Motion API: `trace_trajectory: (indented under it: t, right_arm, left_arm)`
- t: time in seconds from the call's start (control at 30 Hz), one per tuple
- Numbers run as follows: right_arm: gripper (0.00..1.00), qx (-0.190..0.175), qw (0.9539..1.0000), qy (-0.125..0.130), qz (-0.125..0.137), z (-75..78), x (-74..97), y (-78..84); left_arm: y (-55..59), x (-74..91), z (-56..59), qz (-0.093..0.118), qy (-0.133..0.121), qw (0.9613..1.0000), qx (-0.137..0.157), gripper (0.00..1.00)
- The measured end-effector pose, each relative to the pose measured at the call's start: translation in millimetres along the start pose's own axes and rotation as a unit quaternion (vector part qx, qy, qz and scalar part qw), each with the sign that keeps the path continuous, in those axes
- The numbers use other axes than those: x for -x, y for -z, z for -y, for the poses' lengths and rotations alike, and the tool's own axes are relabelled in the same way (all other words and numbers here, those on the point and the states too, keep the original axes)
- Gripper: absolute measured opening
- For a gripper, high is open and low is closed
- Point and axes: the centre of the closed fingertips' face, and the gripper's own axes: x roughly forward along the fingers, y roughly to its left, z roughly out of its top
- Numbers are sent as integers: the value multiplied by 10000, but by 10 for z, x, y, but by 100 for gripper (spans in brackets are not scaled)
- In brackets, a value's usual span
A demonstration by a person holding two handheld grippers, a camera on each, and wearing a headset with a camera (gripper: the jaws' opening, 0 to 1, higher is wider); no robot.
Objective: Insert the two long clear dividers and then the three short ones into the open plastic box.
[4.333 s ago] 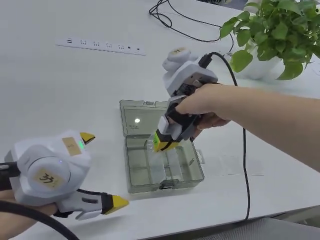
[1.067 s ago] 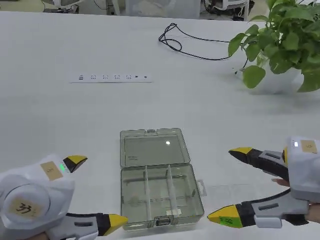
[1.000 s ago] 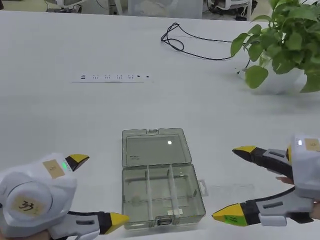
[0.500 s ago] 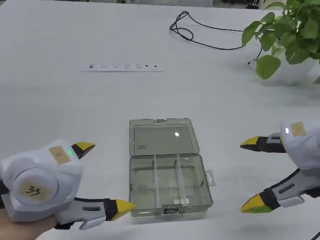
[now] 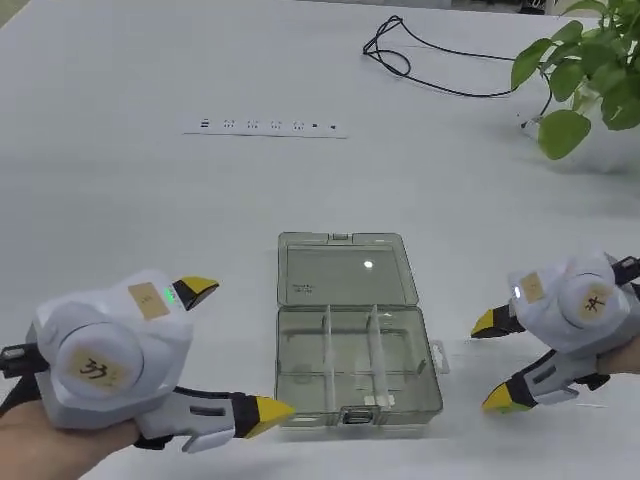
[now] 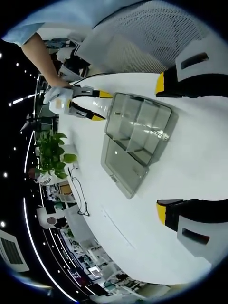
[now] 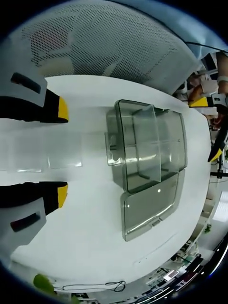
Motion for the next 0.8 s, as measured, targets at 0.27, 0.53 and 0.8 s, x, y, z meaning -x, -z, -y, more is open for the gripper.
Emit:
trace_trajectory:
  t: [0.27, 0.53, 0.8]
  right_arm:
    - [47, 133, 9998, -36, -156, -19, -29, 45]
    - [43, 92, 9998, -5, -152, 9, -15, 43]
    - [33, 17, 9998, 62, -185, 42, -9, 19]
  left_arm:
    - [5, 31, 34, 2, 132, 9999, -32, 90]
    - [16, 31, 41, -29, 191, 9998, -61, 90]
    - [1, 14, 33, 40, 185, 9998, 5, 90]
